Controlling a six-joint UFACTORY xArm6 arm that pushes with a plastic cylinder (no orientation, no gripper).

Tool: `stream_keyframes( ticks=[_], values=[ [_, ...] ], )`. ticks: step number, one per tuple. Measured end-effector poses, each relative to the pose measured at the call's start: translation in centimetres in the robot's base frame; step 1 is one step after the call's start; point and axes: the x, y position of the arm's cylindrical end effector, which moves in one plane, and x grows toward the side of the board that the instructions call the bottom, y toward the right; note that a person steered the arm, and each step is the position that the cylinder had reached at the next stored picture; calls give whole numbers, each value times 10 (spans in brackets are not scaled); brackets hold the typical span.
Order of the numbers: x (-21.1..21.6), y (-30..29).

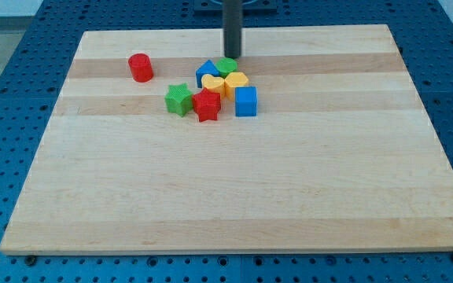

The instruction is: Move the red circle left to the yellow heart

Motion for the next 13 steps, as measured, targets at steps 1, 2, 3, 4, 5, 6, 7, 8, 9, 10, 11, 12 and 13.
stream_keyframes(
  ticks=[1, 2, 3, 4, 5, 6, 7, 8, 9, 10, 11, 12, 13],
  values=[
    [-7, -98],
    [3, -209],
    [35, -259],
    [62, -243],
    [43, -224],
    [21, -210],
    [26, -161],
    [38, -111],
    [45, -96],
    [34, -105],
    [34, -152],
    [63, -179],
    [91, -182]
  ],
)
